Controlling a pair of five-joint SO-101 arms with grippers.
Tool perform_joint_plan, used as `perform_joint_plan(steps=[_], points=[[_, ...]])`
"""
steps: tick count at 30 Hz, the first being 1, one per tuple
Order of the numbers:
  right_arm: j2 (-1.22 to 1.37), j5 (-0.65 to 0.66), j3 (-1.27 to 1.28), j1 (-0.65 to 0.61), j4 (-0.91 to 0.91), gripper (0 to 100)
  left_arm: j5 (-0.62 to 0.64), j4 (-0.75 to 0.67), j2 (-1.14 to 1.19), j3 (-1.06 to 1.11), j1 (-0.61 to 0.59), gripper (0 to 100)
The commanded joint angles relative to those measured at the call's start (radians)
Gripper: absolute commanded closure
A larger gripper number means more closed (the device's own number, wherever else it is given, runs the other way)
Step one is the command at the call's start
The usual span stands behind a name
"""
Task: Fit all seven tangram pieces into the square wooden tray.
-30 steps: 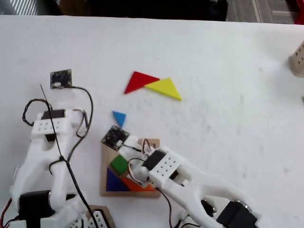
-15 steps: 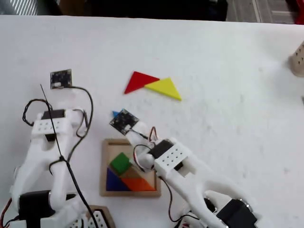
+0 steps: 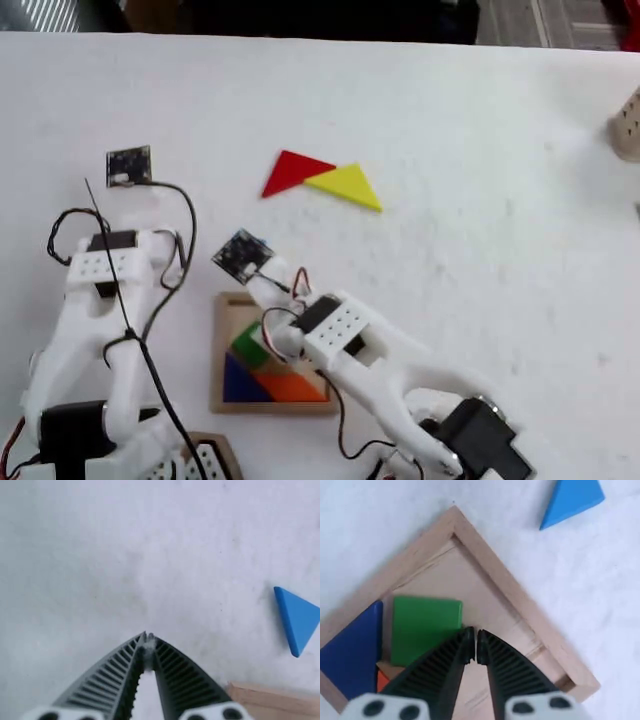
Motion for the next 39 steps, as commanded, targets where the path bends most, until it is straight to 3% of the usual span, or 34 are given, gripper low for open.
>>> perform_joint_plan(steps=[1,18,31,39], points=[[0.024,0.002,-0.092,-0.010,0.036,98.1,0.003,-0.021,0.001,-0.048,-0.012,98],[-0.015,0.003,-0.094,-0.061,0.093,98.1,0.003,-0.021,0.001,-0.048,-0.012,98],[-0.012,-0.006,-0.144,-0.058,-0.067,98.1,0.003,-0.021,0.001,-0.048,-0.012,98],[-0.004,-0.006,-0.109,-0.143,-0.087,98.1,0.003,-0.035,0.001,-0.048,-0.012,98]])
